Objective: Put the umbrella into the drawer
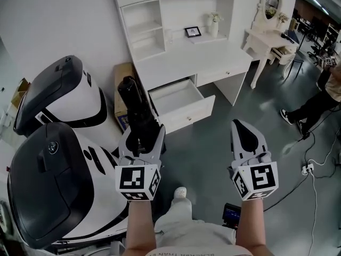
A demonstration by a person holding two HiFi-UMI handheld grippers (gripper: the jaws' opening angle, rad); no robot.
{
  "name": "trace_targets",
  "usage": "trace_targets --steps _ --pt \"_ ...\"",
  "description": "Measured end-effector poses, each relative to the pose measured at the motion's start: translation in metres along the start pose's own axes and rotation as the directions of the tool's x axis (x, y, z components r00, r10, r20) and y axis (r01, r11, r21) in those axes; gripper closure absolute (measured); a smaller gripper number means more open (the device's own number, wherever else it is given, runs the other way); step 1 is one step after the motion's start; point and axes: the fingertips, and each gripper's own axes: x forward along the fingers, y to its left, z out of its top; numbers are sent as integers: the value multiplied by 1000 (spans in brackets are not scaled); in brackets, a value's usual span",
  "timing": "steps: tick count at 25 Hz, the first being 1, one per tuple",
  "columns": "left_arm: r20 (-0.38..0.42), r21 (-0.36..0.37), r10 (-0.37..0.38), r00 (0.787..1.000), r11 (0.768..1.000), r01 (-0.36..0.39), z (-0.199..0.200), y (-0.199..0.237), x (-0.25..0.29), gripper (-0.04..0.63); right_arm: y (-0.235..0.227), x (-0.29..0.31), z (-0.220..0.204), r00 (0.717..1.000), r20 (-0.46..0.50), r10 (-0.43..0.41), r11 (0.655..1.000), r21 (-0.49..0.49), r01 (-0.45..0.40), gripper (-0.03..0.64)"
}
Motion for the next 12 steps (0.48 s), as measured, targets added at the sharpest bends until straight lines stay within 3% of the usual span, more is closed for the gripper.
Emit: trace_targets --steps 12 --pt "-20 -25 -56 998 998 56 -25 64 127 325 -21 129 -22 998 -52 -34 999 -20 33 611"
